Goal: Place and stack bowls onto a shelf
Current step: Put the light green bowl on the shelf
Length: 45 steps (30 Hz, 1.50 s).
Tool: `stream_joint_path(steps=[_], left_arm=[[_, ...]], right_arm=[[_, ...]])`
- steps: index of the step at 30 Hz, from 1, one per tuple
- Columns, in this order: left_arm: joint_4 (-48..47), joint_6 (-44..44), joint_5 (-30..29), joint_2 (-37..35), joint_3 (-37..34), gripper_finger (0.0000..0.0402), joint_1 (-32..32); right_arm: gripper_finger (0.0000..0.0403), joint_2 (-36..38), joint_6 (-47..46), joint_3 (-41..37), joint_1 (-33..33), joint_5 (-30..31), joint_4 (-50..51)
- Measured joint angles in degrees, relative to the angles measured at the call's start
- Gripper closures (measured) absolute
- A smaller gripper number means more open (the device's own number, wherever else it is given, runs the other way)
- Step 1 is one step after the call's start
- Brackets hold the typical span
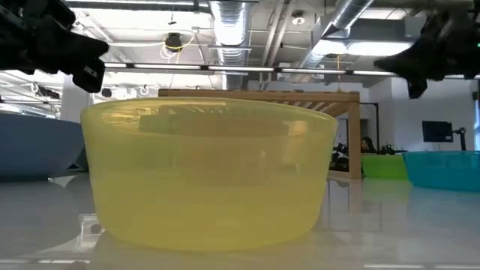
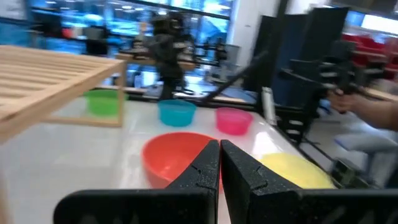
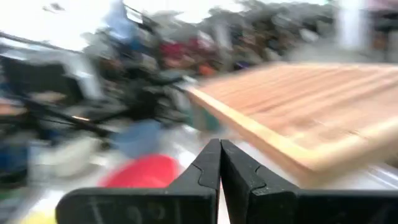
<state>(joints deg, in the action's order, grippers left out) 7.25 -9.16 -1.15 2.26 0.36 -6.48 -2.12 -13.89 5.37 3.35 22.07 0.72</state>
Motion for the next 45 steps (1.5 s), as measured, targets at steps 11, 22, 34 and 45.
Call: stream_joint_path(steps=[11,22,34,45], left_arm=[[0.7,-2.9,-17.0,4.9,0.0,0.0401,0.0],[8.8,-4.5,-27.8,12.1,0.0,0.0350,0.1],[6.1,-5.9,-34.5,12.7,0.4,0.0323,2.0],[5.2,13.8,-35.1,12.7,1.1,0.0324,8.4]], right_arm=[[0.0266,-10.1,-10.6,16.4,-16.2,12.7,26.4],[0.0208,-35.1,-14.8,23.5,-40.3,5.0,35.7],[0.0215,-49.9,-18.0,33.7,-53.9,-1.9,53.5],[0.0216,-55.8,-5.8,33.8,-59.8,-9.2,48.4]])
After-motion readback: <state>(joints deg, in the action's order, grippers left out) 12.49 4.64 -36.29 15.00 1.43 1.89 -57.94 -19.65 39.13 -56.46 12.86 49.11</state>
